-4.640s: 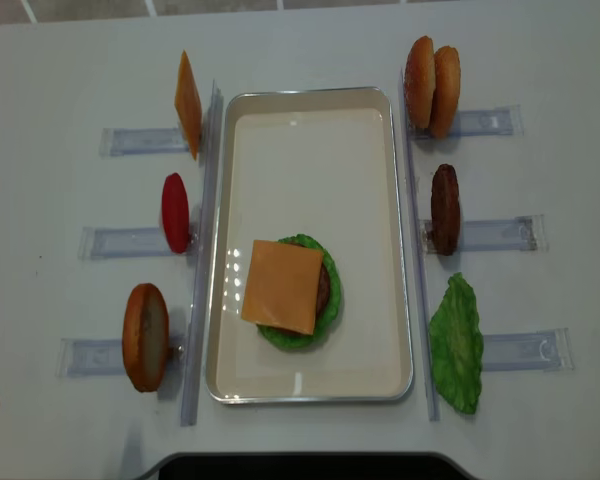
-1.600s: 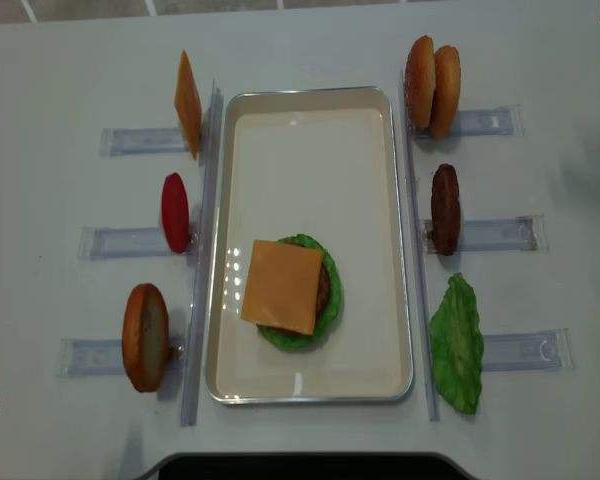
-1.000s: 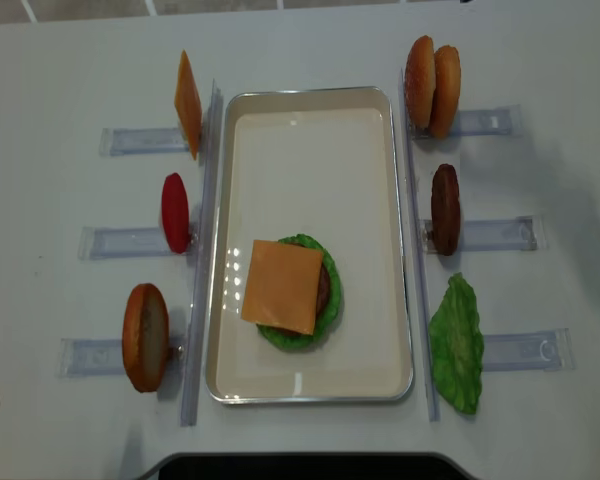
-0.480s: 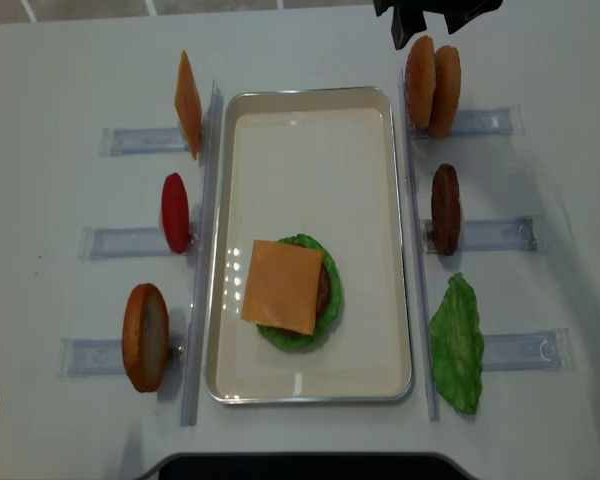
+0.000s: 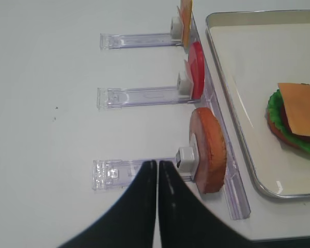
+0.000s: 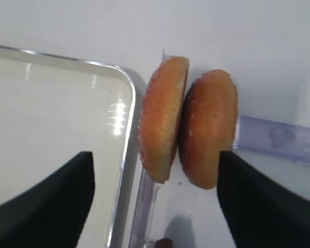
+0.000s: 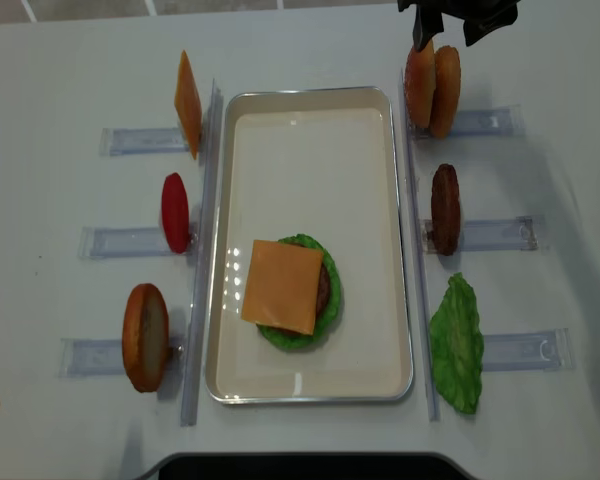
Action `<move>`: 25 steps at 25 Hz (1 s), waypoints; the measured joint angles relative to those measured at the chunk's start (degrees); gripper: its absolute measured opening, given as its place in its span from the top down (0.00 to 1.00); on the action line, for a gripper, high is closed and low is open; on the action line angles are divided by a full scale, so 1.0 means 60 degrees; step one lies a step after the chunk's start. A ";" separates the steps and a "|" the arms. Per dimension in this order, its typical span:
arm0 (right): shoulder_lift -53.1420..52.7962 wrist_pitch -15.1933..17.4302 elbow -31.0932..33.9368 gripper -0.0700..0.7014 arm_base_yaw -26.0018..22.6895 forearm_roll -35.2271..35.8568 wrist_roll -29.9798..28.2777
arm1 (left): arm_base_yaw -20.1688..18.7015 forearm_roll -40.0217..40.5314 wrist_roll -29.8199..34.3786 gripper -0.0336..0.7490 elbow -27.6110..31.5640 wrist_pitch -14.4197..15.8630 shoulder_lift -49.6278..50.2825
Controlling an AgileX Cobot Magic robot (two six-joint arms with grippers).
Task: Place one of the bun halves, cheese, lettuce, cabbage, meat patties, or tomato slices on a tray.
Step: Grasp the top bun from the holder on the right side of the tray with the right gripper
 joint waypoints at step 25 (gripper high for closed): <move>0.1006 -0.0832 -0.0006 0.29 0.0000 0.0537 -0.0570 | 0.0000 0.0000 0.0000 0.97 0.0000 0.0000 0.0000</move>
